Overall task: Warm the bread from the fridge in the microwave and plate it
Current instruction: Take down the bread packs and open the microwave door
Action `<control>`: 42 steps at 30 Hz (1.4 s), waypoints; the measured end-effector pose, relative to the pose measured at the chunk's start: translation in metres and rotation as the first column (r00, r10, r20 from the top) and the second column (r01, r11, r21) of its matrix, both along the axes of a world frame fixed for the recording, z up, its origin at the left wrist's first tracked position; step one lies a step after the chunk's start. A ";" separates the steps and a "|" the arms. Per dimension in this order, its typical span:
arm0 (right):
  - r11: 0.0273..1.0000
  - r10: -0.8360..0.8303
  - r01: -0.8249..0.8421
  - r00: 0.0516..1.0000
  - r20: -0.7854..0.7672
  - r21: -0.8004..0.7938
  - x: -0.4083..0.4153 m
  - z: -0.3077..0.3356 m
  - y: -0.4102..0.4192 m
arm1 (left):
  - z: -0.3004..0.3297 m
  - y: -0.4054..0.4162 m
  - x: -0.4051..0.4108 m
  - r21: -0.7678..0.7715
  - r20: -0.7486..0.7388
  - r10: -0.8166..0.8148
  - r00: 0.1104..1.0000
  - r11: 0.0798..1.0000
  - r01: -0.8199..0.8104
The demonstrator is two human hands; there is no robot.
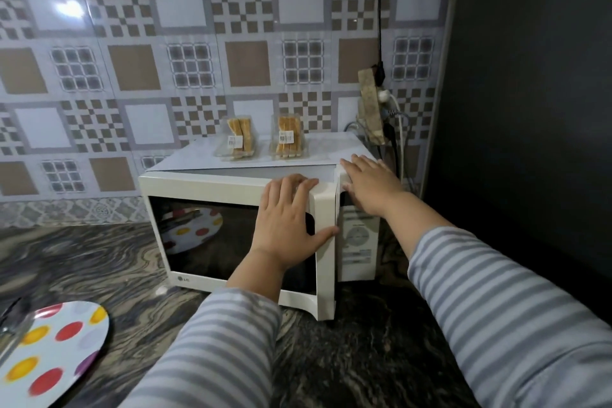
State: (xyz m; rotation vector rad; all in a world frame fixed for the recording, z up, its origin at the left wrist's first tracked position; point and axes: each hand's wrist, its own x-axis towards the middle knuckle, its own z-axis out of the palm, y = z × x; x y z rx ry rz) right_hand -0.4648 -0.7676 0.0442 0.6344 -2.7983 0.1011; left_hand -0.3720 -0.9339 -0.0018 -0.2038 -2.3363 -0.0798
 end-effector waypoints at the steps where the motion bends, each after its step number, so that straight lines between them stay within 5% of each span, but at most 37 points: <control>1: 0.999 -0.010 0.010 1.000 0.019 -0.043 0.005 0.002 -0.003 | 0.000 0.000 0.004 0.002 -0.007 -0.011 1.000 1.000 0.011; 7: 0.886 0.122 0.003 0.963 0.239 -0.464 0.066 0.006 -0.029 | -0.003 -0.011 0.037 0.017 -0.045 -0.093 0.995 0.995 0.094; 13: 0.899 0.090 0.053 0.949 0.302 -0.434 0.134 -0.001 -0.050 | -0.010 -0.030 0.087 0.136 0.170 -0.018 0.985 0.991 -0.006; 24: 0.932 0.086 -0.005 0.975 0.206 -0.363 0.266 -0.011 -0.127 | 0.008 -0.129 0.217 0.030 0.406 -0.031 0.913 0.999 0.021; 32: 0.961 0.103 -0.047 0.975 0.194 -0.273 0.324 -0.008 -0.192 | 0.024 -0.200 0.274 -0.075 0.426 0.109 0.898 0.994 -0.085; 42: 0.948 0.146 -0.071 0.963 0.228 -0.311 0.346 -0.001 -0.215 | 0.045 -0.230 0.312 0.102 0.397 0.081 0.914 0.986 -0.132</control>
